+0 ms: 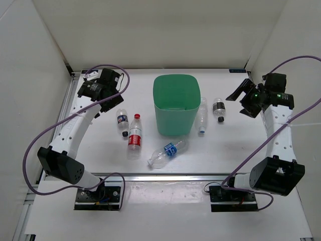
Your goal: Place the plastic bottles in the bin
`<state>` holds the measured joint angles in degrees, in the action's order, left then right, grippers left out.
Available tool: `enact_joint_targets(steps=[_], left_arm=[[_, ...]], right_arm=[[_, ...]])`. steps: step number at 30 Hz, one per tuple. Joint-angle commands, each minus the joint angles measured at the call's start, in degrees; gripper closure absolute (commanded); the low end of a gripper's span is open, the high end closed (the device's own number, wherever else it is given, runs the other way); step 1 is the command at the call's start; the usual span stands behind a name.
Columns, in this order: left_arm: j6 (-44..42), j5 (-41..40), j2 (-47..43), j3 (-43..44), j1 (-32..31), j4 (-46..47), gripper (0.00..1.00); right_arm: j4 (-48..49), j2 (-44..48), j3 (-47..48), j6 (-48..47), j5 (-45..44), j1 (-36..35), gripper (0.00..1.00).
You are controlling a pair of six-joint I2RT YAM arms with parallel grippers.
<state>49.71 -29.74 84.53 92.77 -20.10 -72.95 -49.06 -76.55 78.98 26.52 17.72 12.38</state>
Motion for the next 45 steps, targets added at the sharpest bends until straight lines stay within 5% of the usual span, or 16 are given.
enact_joint_targets(steps=[1, 29, 36, 45], left_arm=[[-0.5, -1.2, 0.0, 2.0, -0.3, 0.3, 0.00], [-3.6, 2.7, 2.2, -0.9, 0.8, 0.1, 0.00], [-4.1, 5.8, 2.2, -3.2, 4.7, -0.7, 0.00], [-4.1, 7.4, 2.2, -4.4, 5.2, 0.3, 0.00]], right_arm=[[2.0, 0.3, 2.3, -1.1, -0.1, 0.3, 0.00], [7.9, -38.4, 11.5, -5.9, -4.4, -3.7, 0.03], [7.9, -42.8, 13.4, -5.9, -5.1, -4.2, 0.20], [5.6, -36.8, 12.7, -6.4, -7.7, -4.2, 0.61]])
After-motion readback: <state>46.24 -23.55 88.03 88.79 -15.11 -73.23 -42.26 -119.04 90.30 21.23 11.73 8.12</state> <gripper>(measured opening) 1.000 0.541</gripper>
